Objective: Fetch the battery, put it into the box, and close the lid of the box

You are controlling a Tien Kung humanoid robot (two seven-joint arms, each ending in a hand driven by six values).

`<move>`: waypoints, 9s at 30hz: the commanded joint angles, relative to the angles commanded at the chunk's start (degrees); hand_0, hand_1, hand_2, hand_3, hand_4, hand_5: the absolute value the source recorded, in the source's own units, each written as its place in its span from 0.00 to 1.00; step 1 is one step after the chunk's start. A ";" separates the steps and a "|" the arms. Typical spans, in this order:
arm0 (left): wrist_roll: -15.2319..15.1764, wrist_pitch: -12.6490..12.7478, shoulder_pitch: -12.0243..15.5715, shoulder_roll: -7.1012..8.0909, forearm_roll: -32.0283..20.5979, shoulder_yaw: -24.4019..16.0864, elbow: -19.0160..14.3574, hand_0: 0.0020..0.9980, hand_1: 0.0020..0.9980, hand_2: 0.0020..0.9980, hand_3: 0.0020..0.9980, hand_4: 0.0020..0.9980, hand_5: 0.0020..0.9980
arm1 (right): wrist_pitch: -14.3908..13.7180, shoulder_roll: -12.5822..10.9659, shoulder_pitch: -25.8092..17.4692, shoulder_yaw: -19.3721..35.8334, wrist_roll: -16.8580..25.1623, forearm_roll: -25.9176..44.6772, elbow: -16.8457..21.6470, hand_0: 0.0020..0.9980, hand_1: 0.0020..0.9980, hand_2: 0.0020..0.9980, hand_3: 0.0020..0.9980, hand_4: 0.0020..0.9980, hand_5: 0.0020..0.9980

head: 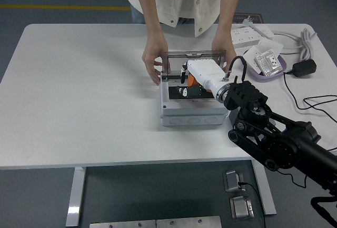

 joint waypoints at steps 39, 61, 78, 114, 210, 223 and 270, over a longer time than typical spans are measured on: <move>0.56 0.17 0.38 -0.02 1.72 -1.74 0.00 0.45 0.59 0.55 0.54 0.35 0.00 | 1.65 -2.39 -0.27 3.56 -9.46 8.01 5.86 0.03 0.19 0.22 0.22 0.54 0.23; 1.01 0.06 -0.17 0.11 2.43 -1.76 0.00 0.45 0.59 0.55 0.54 0.34 0.00 | 0.59 -2.09 9.46 6.61 -6.06 11.89 3.77 0.11 0.25 0.35 0.39 0.67 0.45; 1.06 0.03 -0.64 0.14 2.86 -1.76 0.00 0.45 0.59 0.55 0.54 0.32 0.00 | -0.02 -1.06 9.48 5.25 -5.65 13.41 -1.50 0.94 0.76 0.75 0.77 1.00 1.00; 0.83 0.31 -0.76 0.31 2.56 -1.49 0.00 0.45 0.59 0.55 0.54 0.30 0.00 | 1.18 -2.70 6.19 0.25 -11.20 10.16 2.19 0.29 0.63 0.68 0.72 0.97 1.00; 0.37 -0.08 -0.02 -0.97 1.67 -2.03 0.00 0.45 0.59 0.54 0.53 0.31 0.00 | 3.72 -7.77 -21.31 37.97 23.91 66.75 5.51 0.57 0.60 0.62 0.62 0.82 0.76; 0.19 -0.01 -0.01 -0.56 0.78 -2.40 0.00 0.45 0.59 0.54 0.54 0.32 0.00 | 4.36 -7.88 -21.20 38.11 22.95 66.08 5.56 0.57 0.59 0.62 0.61 0.79 0.72; 0.35 -0.13 -0.39 2.01 2.72 -3.04 0.00 0.45 0.58 0.54 0.54 0.32 0.00 | 5.14 -7.96 -20.01 35.40 21.97 65.20 6.54 0.58 0.60 0.63 0.63 0.81 0.67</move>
